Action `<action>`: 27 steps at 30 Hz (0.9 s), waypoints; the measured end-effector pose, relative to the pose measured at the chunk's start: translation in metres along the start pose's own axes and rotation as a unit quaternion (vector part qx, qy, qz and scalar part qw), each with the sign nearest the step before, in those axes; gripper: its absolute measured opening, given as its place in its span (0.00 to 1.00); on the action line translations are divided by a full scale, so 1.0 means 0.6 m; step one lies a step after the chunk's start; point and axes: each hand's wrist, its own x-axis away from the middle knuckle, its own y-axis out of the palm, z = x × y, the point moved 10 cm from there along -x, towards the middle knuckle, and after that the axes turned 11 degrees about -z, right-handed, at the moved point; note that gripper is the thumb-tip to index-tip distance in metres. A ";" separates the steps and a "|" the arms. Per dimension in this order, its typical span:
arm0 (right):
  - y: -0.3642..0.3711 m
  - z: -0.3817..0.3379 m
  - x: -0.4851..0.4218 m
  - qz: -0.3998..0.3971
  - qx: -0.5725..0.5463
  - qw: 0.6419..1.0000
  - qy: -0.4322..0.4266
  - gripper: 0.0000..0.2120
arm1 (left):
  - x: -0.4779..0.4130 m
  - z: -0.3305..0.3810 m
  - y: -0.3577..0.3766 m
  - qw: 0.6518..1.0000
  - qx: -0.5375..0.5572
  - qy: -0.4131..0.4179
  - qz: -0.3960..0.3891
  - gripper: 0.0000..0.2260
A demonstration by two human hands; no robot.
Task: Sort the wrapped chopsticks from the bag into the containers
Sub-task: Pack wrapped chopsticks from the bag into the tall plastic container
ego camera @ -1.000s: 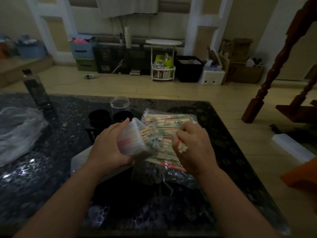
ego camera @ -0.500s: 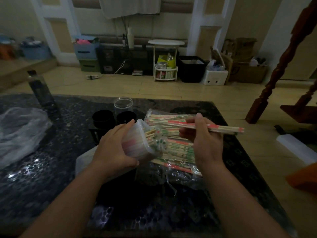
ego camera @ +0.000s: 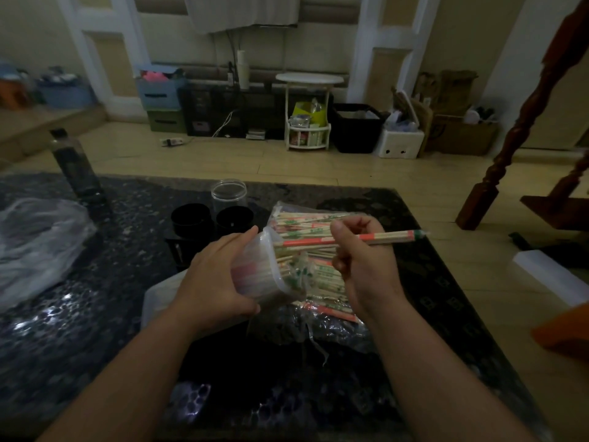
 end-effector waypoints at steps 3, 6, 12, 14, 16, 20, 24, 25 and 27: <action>-0.006 -0.001 0.000 0.017 -0.109 0.994 -0.009 0.08 | 0.000 -0.001 -0.001 1.000 0.001 -0.003 0.001 0.55; -0.010 0.008 -0.002 0.036 -0.134 0.990 0.008 0.13 | 0.000 -0.003 0.000 1.000 0.005 -0.007 0.000 0.55; -0.005 0.026 -0.003 0.003 -0.013 0.997 0.071 0.09 | 0.001 -0.003 0.002 1.000 0.004 -0.011 -0.004 0.55; -0.006 0.032 -0.002 0.005 -0.044 0.997 0.071 0.10 | 0.001 -0.002 0.003 1.000 0.004 -0.011 -0.004 0.55; -0.013 0.031 -0.001 0.036 -0.117 0.991 0.051 0.06 | 0.001 -0.002 0.002 1.000 0.006 -0.009 -0.003 0.55; -0.038 0.018 0.004 0.112 -0.096 0.989 0.027 0.04 | 0.001 0.001 -0.001 1.000 0.005 -0.011 -0.003 0.55; -0.035 -0.002 0.009 0.101 0.144 0.984 0.008 0.05 | 0.000 -0.001 0.000 1.000 0.000 -0.011 -0.003 0.56; -0.035 -0.002 0.011 0.106 0.162 0.981 0.001 0.06 | 0.000 -0.002 0.001 1.000 -0.001 -0.011 -0.003 0.56; -0.036 -0.003 0.015 0.125 0.166 0.978 -0.006 0.04 | 0.000 -0.002 0.000 1.000 -0.004 -0.010 -0.002 0.56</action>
